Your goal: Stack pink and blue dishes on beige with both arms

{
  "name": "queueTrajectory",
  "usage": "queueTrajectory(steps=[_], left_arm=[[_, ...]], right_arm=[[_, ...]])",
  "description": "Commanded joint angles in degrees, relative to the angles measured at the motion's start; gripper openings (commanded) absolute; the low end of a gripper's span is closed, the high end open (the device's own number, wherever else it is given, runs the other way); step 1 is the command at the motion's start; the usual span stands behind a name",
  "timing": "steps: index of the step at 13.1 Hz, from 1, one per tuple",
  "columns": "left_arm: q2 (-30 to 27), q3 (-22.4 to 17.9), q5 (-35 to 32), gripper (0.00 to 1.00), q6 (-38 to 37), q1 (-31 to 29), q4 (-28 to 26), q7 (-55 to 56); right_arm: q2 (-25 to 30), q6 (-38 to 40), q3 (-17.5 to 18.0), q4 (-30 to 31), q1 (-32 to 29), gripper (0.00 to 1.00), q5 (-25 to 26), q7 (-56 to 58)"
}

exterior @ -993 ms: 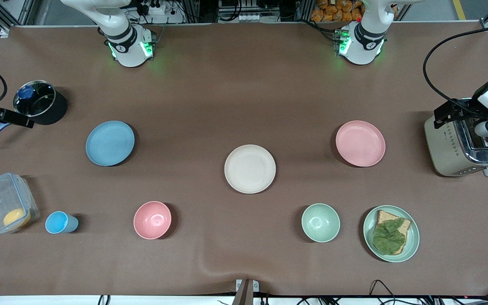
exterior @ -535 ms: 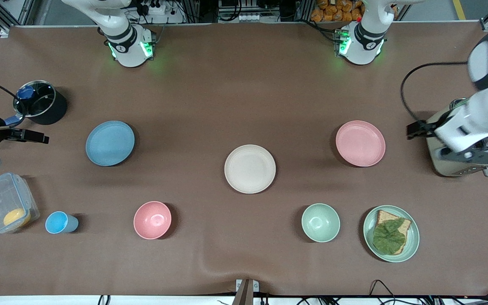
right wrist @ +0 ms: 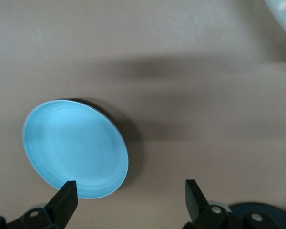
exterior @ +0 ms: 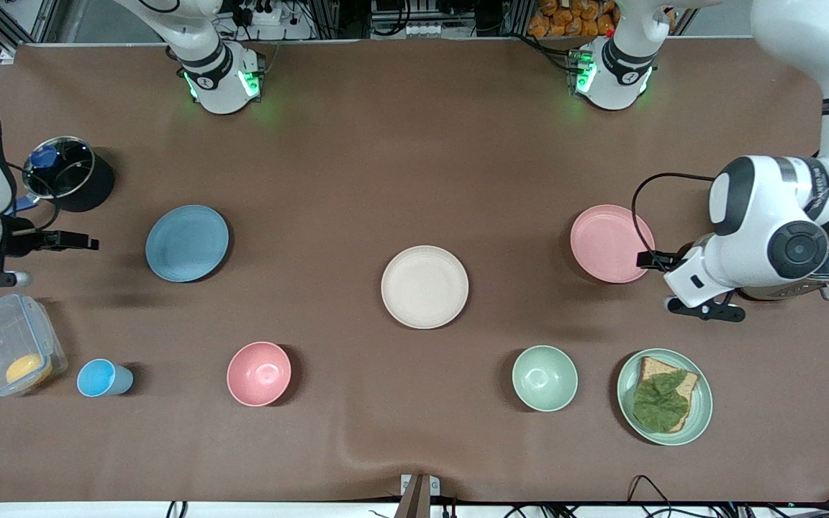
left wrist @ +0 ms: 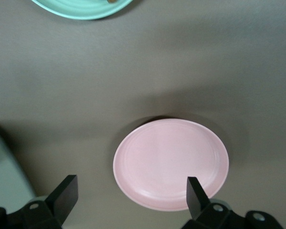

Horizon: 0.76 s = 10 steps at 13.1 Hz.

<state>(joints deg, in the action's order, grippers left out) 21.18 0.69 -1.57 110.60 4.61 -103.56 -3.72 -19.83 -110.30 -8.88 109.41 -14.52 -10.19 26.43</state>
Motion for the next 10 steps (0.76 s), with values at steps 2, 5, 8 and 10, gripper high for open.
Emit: queueTrajectory(steps=[2, 5, 8, 10], left_arm=[[-0.3, 0.3, 7.0, 1.00, 8.4, -2.0, -7.7, -9.3], [4.5, 0.4, 12.4, 1.00, 12.5, -6.1, -8.2, -23.7], [7.4, 0.4, 17.4, 0.96, 14.1, -8.1, -8.6, -34.1], [7.4, 0.4, 17.5, 0.57, 16.6, -8.0, -10.3, -37.7]], right_arm=[[-3.3, -1.0, 0.9, 1.9, -0.9, 1.00, -3.3, 4.1], [-7.6, -1.2, 0.9, 2.1, -0.9, 1.00, -7.7, 8.9], [-9.3, -1.8, 1.0, 2.8, -0.9, 1.00, -9.1, 9.3], [-10.4, -1.4, 1.1, 3.1, -0.2, 1.00, -10.4, 9.3]])
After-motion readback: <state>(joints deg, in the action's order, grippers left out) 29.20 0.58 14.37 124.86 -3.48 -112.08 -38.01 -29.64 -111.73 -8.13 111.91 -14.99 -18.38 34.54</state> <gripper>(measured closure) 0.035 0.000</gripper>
